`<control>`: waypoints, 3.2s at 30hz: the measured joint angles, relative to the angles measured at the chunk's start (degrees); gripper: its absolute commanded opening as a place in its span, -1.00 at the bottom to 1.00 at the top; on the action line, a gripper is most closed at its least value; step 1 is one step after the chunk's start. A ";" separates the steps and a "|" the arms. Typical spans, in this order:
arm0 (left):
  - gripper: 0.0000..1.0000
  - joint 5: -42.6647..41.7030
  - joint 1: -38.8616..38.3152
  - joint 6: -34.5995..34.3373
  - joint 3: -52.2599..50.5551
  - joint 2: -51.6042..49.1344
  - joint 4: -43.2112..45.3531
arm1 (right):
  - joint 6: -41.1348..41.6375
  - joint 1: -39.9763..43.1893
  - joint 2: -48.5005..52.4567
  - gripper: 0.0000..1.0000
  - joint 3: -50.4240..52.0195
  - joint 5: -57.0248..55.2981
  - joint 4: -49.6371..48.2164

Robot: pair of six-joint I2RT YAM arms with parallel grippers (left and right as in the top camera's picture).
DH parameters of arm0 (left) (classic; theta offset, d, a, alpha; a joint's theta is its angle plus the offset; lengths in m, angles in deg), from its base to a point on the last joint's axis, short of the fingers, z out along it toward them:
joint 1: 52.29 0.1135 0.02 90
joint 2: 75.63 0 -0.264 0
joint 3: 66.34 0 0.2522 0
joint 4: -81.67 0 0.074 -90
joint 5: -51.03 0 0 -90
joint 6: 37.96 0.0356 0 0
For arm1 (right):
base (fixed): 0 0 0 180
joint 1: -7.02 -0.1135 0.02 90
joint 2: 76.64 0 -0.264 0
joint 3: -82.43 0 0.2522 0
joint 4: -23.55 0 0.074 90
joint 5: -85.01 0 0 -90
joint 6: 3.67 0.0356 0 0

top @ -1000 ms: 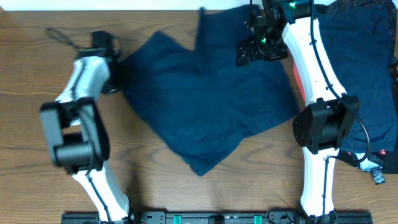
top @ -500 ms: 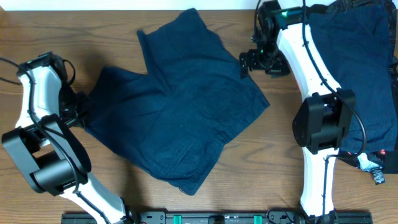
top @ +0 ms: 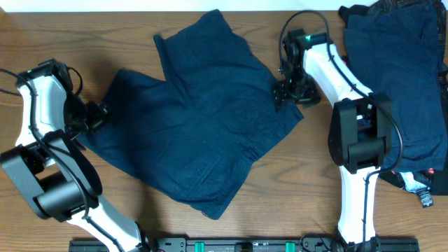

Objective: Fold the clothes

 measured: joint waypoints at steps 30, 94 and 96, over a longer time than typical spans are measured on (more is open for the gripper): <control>0.93 -4.39 -9.97 6.25 0.70 21.44 13.09 | 1.62 10.47 -0.57 0.98 -5.46 -12.90 -35.60; 0.87 -1.40 -19.65 -16.24 -45.09 31.06 42.23 | 52.02 -15.78 -27.17 0.98 23.23 -12.52 1.46; 0.87 -0.68 -21.05 -16.26 -45.09 29.90 42.23 | 50.49 -14.86 -29.05 0.99 23.23 -11.23 1.64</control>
